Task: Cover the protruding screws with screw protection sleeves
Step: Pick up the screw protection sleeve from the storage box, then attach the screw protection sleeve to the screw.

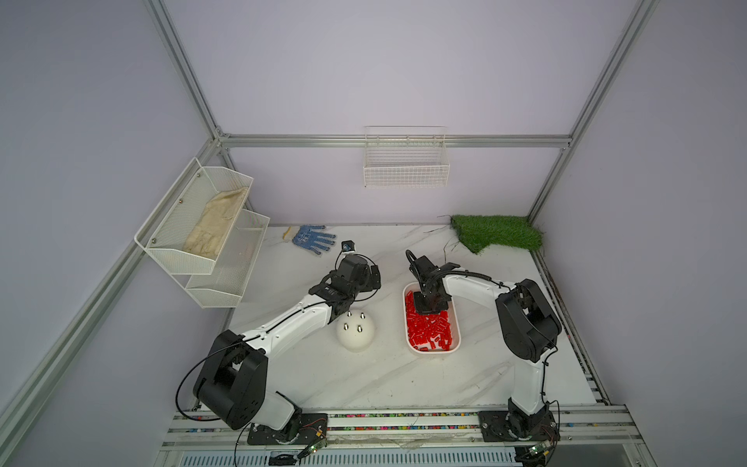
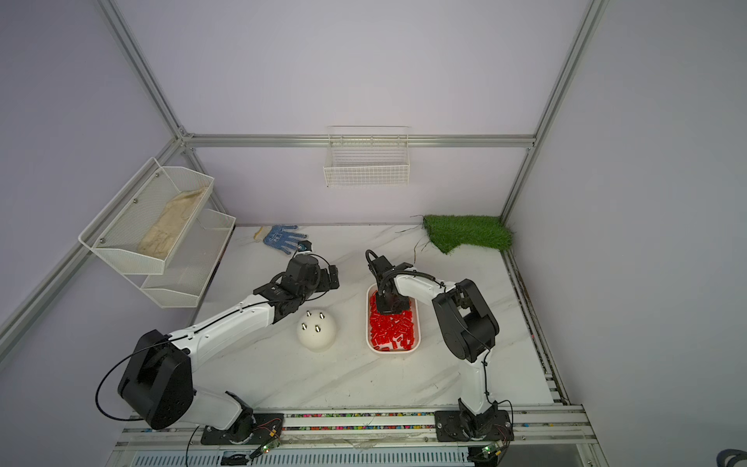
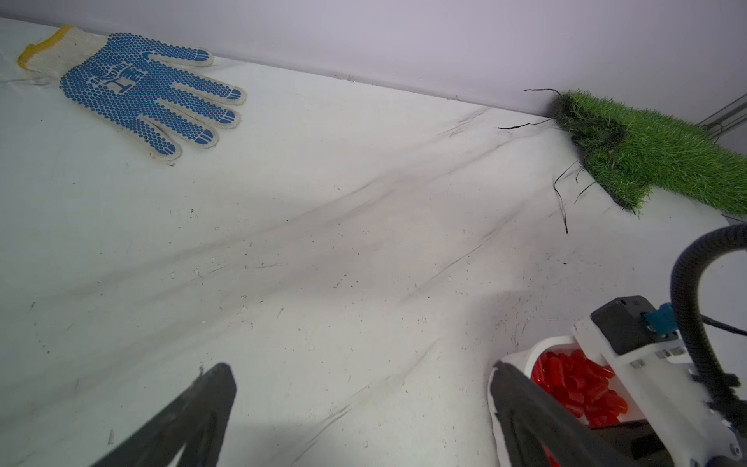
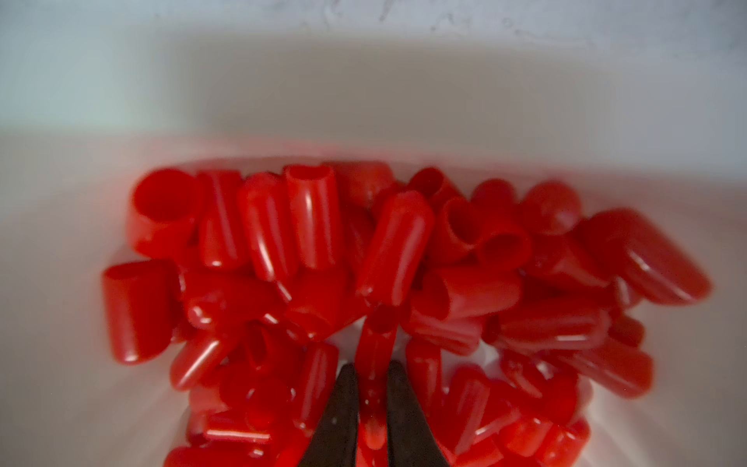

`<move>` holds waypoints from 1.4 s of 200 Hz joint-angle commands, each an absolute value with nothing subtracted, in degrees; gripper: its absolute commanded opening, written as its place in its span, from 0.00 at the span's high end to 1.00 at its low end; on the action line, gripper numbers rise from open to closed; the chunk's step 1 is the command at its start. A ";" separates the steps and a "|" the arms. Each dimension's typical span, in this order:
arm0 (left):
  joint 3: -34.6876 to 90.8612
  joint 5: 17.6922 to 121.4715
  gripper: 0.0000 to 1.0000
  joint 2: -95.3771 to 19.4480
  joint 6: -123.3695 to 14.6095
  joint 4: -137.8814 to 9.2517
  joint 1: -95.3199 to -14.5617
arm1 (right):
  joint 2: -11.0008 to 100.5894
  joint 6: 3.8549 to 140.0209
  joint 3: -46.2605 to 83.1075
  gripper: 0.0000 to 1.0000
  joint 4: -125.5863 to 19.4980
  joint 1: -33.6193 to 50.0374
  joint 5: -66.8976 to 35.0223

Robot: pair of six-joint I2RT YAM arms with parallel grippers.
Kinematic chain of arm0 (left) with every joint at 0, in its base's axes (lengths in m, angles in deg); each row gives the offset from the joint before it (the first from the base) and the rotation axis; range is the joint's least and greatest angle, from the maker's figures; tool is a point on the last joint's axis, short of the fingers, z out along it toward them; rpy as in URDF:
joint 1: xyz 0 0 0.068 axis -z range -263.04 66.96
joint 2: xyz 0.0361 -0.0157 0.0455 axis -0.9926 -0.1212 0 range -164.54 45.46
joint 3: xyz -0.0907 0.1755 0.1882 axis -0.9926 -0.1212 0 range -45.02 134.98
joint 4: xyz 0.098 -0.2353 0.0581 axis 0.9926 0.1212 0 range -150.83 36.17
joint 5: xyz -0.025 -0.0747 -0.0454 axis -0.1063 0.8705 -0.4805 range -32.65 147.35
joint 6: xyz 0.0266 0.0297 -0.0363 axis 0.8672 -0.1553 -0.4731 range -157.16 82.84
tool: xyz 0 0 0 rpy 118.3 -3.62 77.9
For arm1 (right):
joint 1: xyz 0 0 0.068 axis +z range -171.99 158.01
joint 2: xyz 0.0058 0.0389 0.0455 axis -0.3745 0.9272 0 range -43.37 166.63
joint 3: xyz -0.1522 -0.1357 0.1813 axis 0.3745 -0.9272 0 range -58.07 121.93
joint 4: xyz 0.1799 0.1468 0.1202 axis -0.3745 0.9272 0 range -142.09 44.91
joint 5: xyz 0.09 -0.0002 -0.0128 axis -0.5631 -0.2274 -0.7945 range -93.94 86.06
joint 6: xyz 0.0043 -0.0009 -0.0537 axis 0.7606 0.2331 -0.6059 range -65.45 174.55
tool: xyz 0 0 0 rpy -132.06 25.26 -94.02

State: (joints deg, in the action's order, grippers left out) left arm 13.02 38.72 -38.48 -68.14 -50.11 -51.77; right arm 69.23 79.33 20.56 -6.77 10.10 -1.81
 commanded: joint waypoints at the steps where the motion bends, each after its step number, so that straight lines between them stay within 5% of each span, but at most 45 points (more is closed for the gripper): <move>1: 10.65 36.99 0.00 -33.75 -69.45 -51.52 -51.66 | 65.38 79.66 21.13 0.84 -6.34 10.53 -0.42; 95: 7.67 33.55 0.00 -26.11 -76.00 -44.95 -54.38 | 52.63 80.54 20.49 0.84 -11.89 15.48 1.77; 184: -1.20 34.06 0.00 -16.91 -84.52 -38.46 -63.44 | 57.84 86.46 24.75 0.84 -30.44 29.05 6.70; 280: -2.79 35.37 0.00 -18.37 -82.91 -38.51 -68.63 | 59.99 90.32 25.09 0.84 -33.46 33.37 5.93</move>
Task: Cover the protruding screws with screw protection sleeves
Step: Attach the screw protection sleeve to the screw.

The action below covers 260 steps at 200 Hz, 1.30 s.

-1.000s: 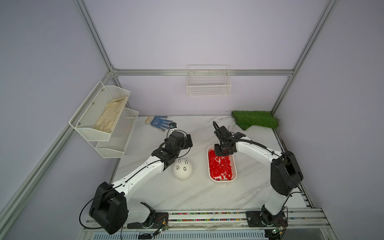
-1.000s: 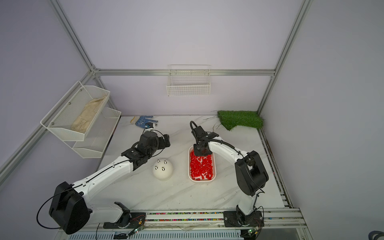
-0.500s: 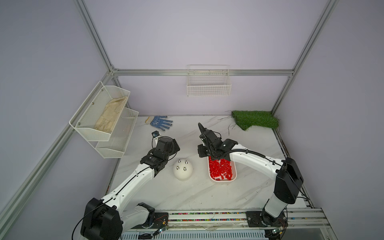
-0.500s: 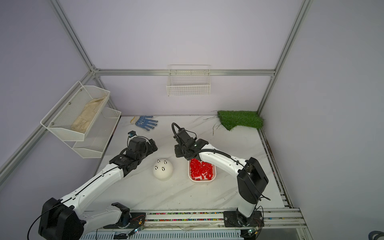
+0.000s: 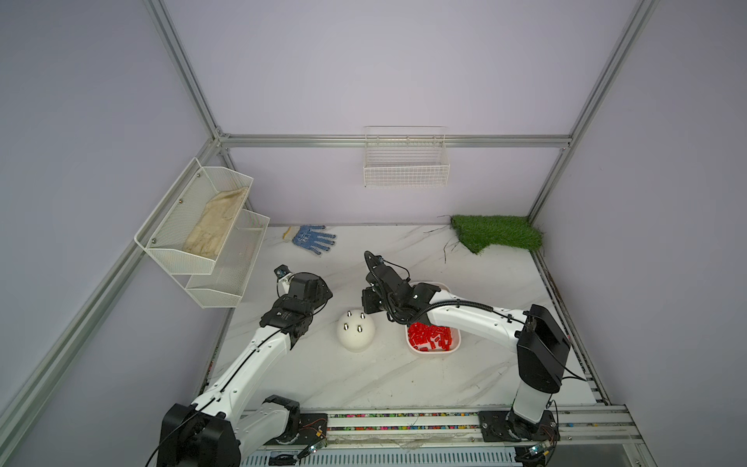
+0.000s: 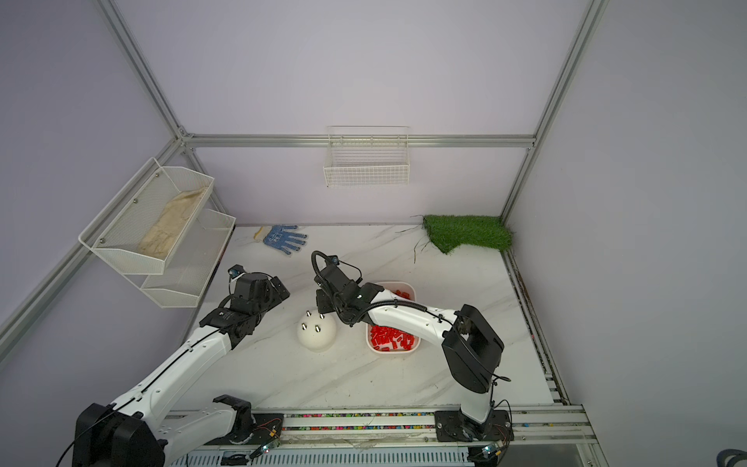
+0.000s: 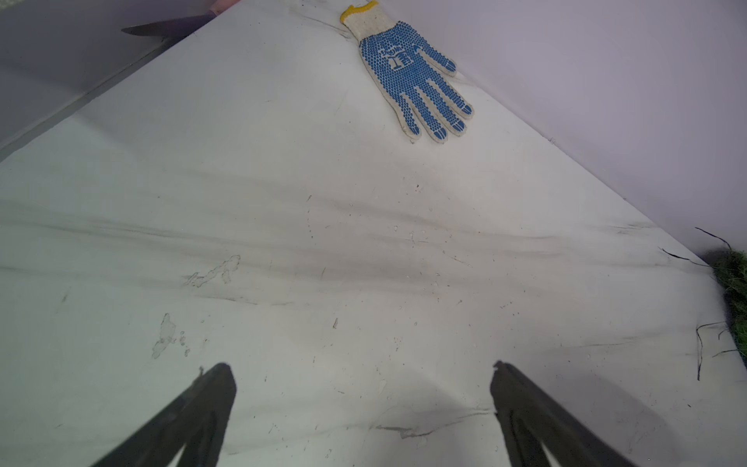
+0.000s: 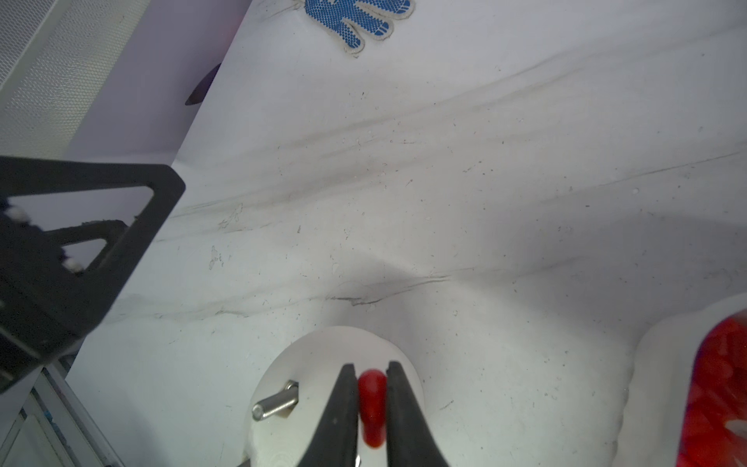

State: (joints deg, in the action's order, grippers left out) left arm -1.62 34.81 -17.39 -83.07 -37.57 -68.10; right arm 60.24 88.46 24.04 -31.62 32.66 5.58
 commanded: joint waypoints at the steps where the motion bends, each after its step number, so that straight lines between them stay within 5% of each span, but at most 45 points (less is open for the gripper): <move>1: -2.72 35.33 0.00 -18.44 -82.93 -38.51 -68.67 | 59.99 90.37 25.08 0.84 -33.46 33.38 5.92; 260: -1.82 36.52 0.00 -18.78 -82.91 -38.58 -68.71 | 57.97 93.66 21.21 0.84 -31.48 36.72 5.07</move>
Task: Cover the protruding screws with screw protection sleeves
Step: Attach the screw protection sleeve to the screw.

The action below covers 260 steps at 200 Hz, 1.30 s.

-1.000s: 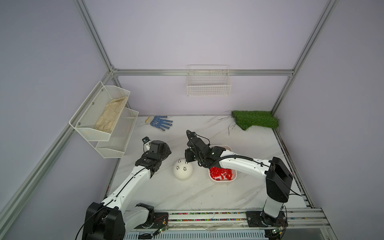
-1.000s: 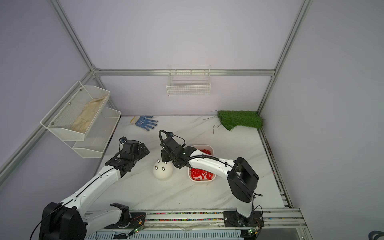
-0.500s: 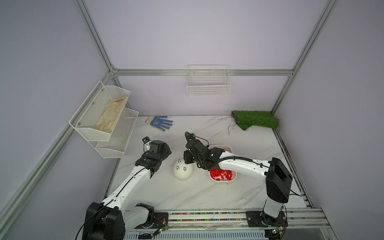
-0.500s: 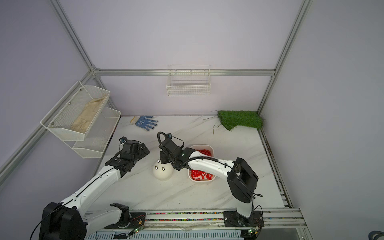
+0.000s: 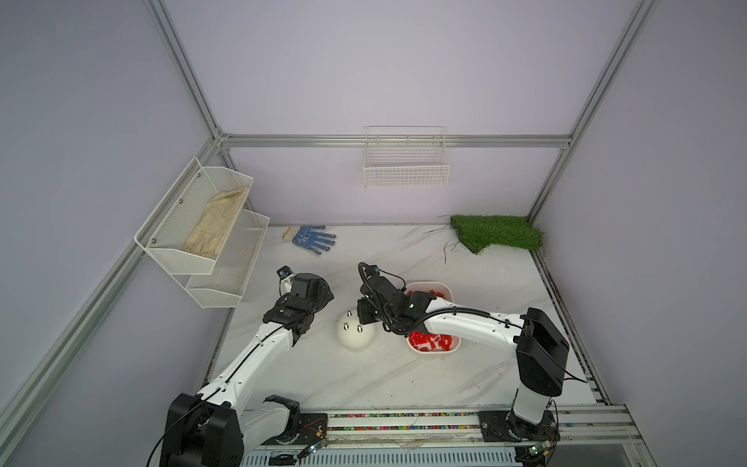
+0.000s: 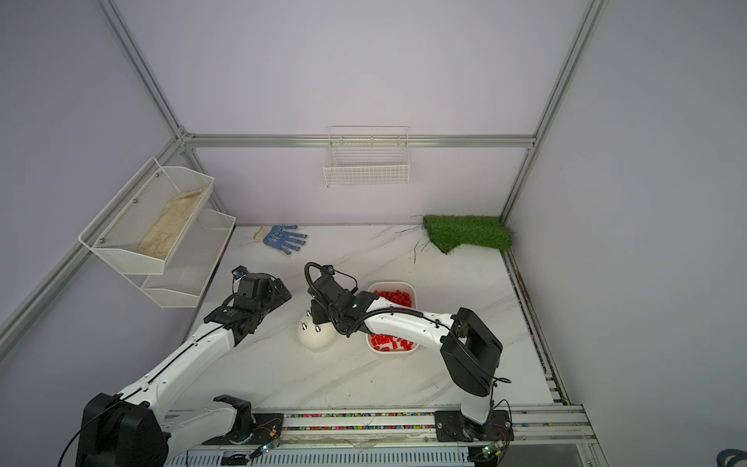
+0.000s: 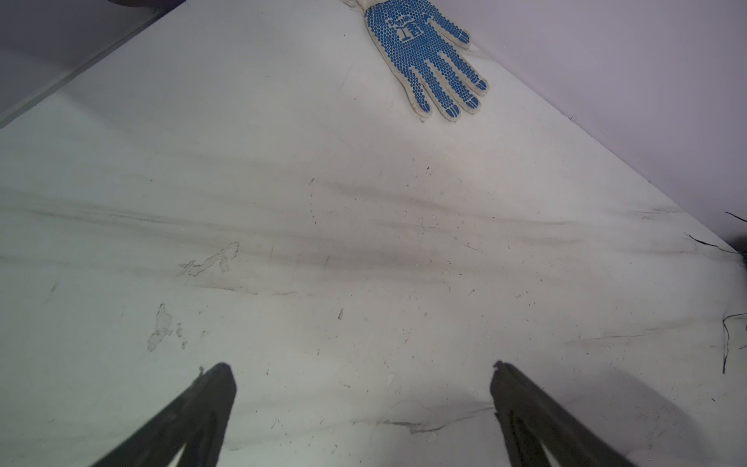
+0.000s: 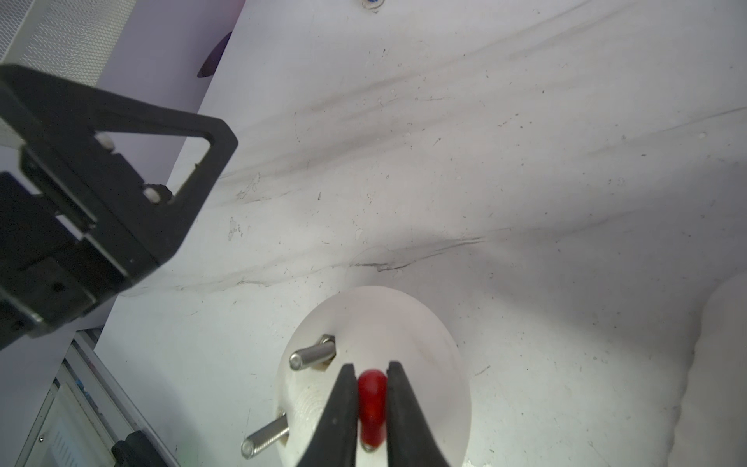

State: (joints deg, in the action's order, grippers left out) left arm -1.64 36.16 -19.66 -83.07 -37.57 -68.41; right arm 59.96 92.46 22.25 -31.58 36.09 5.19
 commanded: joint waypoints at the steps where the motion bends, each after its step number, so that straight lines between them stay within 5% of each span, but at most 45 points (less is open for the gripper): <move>1: -1.80 36.52 0.00 -18.78 -82.88 -38.59 -68.71 | 57.97 93.66 21.21 0.84 -31.46 36.76 5.05; 260: -2.33 36.88 0.00 -17.65 -83.21 -38.51 -68.71 | 56.36 93.40 18.54 0.83 -29.14 39.17 6.26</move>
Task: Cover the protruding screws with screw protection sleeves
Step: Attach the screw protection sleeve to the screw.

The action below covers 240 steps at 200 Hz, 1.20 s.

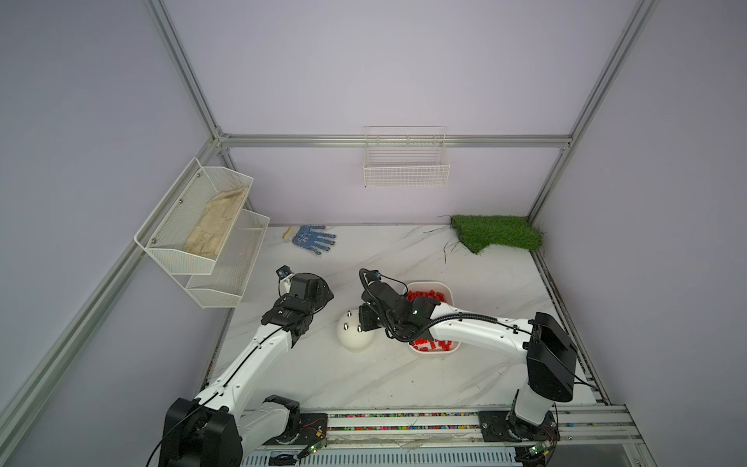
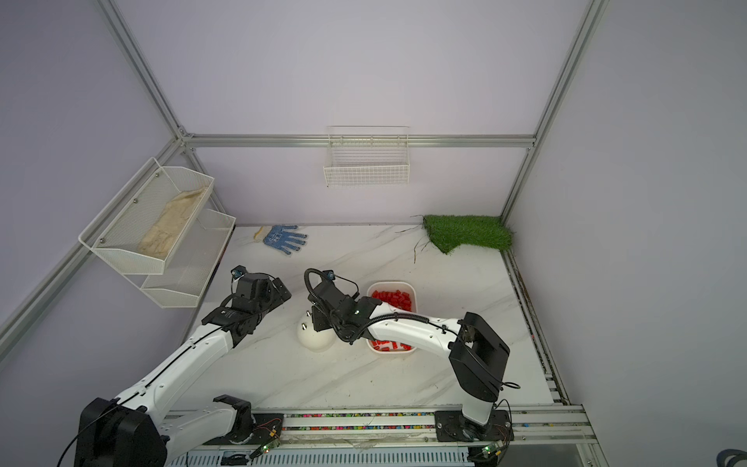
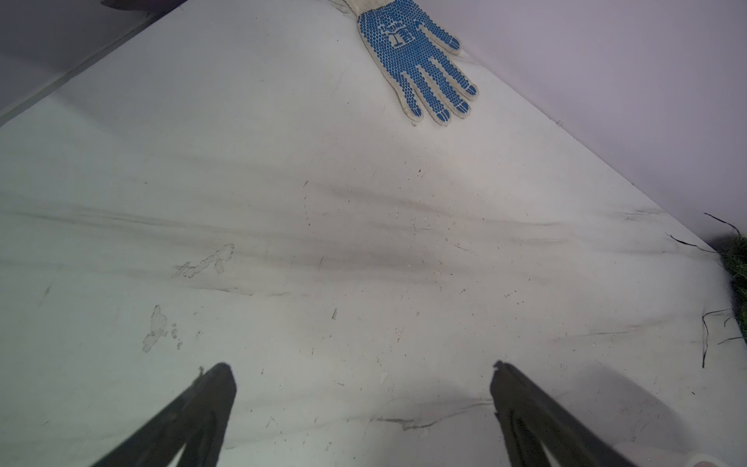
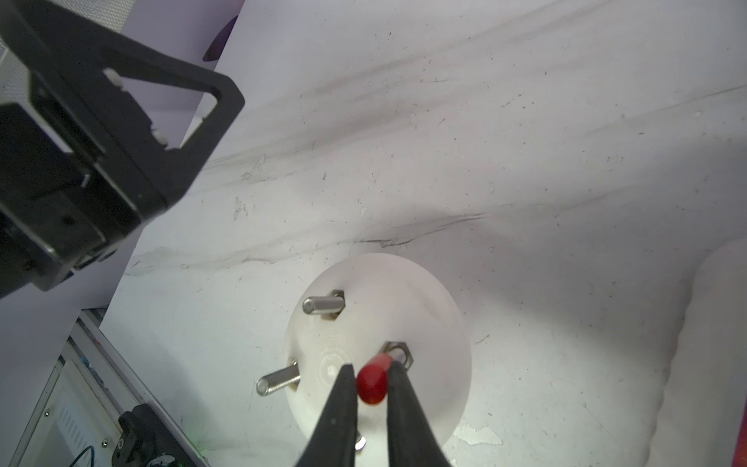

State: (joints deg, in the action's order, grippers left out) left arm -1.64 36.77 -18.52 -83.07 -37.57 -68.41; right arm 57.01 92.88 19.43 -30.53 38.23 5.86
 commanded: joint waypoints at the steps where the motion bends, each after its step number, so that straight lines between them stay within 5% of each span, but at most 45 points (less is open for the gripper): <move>1: -2.36 36.88 0.00 -17.60 -83.21 -38.51 -68.71 | 56.42 93.40 18.47 0.83 -29.19 39.17 6.26; 200: -2.60 36.96 0.00 -16.85 -83.39 -38.51 -68.71 | 54.38 92.92 21.12 0.66 -26.95 39.18 7.59; 240: -2.52 37.20 0.00 -16.85 -83.30 -38.51 -68.71 | 56.40 91.65 22.51 0.89 -27.35 39.09 7.94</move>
State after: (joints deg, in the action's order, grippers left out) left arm -1.82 37.12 -17.01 -83.09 -37.57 -68.41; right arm 55.96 92.09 19.89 -28.00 38.67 7.13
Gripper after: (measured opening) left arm 0.998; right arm 0.140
